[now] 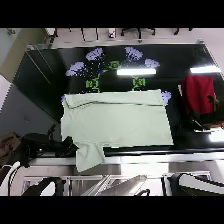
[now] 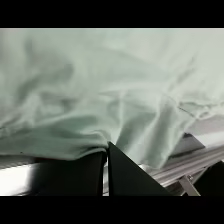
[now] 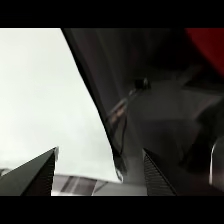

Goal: Fold the shirts.

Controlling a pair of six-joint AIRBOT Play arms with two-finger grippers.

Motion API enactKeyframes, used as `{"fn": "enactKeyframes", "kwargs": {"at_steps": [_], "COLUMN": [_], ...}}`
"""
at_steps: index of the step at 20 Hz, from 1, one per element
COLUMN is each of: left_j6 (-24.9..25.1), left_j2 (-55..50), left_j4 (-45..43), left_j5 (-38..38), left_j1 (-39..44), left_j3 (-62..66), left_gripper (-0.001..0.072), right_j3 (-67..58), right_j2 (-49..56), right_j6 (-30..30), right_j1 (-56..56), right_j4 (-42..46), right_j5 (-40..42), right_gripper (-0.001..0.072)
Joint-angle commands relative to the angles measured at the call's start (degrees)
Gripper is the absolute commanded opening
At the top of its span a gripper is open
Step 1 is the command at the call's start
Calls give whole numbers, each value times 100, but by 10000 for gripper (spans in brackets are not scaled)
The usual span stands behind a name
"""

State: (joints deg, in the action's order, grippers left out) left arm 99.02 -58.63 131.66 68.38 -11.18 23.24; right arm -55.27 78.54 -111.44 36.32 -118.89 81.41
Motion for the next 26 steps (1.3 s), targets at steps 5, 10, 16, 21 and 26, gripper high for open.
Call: {"fn": "enactKeyframes", "kwargs": {"at_steps": [5, 10, 16, 21, 26], "left_j6": [94, 92, -22, -72, -811], "left_j2": [715, 944, 1226, 1458, 1928], "left_j4": [-374, -452, -450, -466, -1502], "left_j5": [400, 520, 568, 828, 1185], "left_j1": [-11, -11, -11, -17, -17], "left_j3": [533, 533, 535, 535, 535], "left_gripper": [19, 19, 19, 19, 19], "right_j3": [1117, 1445, 1410, 1333, 1333], "right_j2": [136, 649, 907, 822, 151], "right_j6": [31, -278, -776, -732, 656], "right_j1": [-31, -437, -881, -809, -750], "right_j4": [210, -151, -1255, -1172, 739], "right_j5": [101, -404, -898, -627, -409], "right_gripper": [601, 601, 193, 25, 23]}}
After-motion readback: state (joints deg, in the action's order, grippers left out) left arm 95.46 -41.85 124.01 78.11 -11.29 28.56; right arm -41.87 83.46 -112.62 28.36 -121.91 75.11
